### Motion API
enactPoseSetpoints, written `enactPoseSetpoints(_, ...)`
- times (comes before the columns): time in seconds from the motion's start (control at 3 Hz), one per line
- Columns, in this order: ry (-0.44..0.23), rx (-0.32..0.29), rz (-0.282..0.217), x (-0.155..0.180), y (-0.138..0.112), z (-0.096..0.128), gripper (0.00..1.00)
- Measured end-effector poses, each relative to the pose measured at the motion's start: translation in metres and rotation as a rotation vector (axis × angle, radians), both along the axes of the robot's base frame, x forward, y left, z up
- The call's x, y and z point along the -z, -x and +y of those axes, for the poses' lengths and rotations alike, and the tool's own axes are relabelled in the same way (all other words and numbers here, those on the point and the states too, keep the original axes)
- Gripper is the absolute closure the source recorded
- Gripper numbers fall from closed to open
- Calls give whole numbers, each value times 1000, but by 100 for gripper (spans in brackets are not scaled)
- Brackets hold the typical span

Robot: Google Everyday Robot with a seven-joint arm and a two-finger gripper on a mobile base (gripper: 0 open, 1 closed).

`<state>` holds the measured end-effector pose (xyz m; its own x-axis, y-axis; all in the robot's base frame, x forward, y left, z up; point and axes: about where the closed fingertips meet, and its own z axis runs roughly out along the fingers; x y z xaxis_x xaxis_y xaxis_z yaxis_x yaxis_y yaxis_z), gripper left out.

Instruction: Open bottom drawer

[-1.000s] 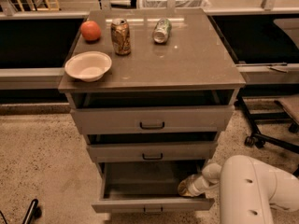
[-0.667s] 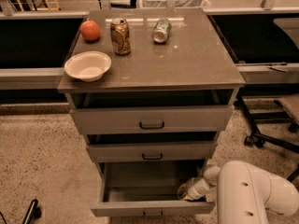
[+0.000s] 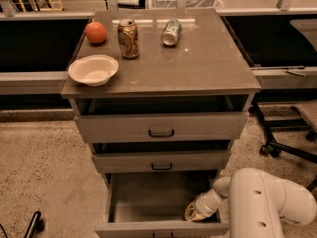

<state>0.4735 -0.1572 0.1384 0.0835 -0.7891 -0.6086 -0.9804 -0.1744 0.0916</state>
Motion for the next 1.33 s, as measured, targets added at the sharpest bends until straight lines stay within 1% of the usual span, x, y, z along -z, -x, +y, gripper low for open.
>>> enactPoseSetpoints(0.33,2,22,-8,-13,18,-6,100)
enactPoseSetpoints(0.67,-7,67,-26,-24,38,-15,100)
enactPoseSetpoints(1.0,-9,74,-29,-26,39,-16,100)
enactPoseSetpoints(1.33,-24,57,-118,-56,37,-9,100)
